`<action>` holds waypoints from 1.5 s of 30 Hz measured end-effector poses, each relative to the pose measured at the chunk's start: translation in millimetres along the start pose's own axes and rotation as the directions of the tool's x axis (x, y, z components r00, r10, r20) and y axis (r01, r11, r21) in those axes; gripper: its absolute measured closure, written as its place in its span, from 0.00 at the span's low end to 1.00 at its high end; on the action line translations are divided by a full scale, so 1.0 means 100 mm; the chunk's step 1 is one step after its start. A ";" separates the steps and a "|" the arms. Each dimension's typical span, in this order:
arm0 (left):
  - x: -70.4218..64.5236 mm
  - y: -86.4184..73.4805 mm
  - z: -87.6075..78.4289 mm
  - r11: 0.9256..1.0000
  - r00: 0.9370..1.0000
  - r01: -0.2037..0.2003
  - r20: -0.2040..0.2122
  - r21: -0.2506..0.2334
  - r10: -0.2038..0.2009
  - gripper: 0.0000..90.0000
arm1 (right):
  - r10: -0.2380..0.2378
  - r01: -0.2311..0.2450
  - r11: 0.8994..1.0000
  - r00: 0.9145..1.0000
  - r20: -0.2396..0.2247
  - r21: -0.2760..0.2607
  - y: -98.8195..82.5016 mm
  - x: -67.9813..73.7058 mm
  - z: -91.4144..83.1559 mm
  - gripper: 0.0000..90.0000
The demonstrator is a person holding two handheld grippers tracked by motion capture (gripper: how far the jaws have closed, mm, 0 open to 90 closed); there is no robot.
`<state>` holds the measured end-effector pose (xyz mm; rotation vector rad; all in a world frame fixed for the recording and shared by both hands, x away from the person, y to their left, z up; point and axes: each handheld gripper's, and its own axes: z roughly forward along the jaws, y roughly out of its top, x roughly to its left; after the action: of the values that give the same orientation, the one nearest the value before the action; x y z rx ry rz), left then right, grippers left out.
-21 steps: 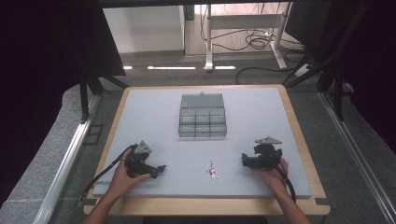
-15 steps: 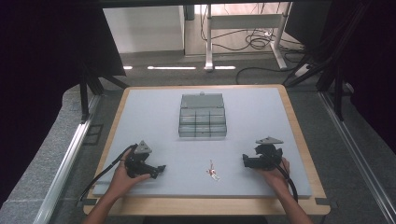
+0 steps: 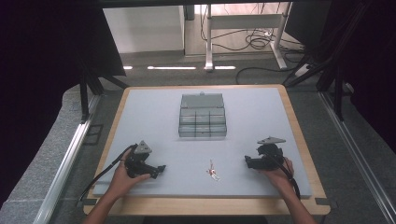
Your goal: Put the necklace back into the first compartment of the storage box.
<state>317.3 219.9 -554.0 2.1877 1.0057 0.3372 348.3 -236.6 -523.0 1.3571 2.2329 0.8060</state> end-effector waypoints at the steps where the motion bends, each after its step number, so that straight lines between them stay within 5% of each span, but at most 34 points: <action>1: 0.00 0.00 0.00 1.000 1.000 0.000 0.000 0.000 0.000 0.00 | -0.002 0.002 1.000 1.000 -0.004 -0.002 0.00 0.00 -0.01 0.16; 16: 0.00 0.00 0.00 1.000 1.000 -0.001 -0.001 0.000 0.001 0.00 | -0.061 0.055 0.996 0.994 -0.086 -0.074 0.14 0.07 -0.34 0.23; 32: 0.00 0.00 0.00 1.000 1.000 0.000 0.000 0.001 0.000 0.00 | -0.125 0.110 0.985 0.986 -0.111 -0.134 0.30 0.14 -0.67 0.26; 38: 0.00 0.00 0.00 1.000 1.000 -0.001 0.000 0.001 0.001 0.00 | -0.174 0.153 0.977 0.975 -0.139 -0.150 0.38 0.22 -0.80 0.30; 45: 0.00 0.00 0.00 1.000 1.000 0.002 -0.001 -0.002 -0.002 0.00 | -0.243 0.217 0.964 0.953 -0.182 -0.155 0.46 0.44 -0.87 0.33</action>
<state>317.0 219.7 -554.0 2.1849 1.0077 0.3384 307.1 -203.8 -429.3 0.9678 2.3839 1.0231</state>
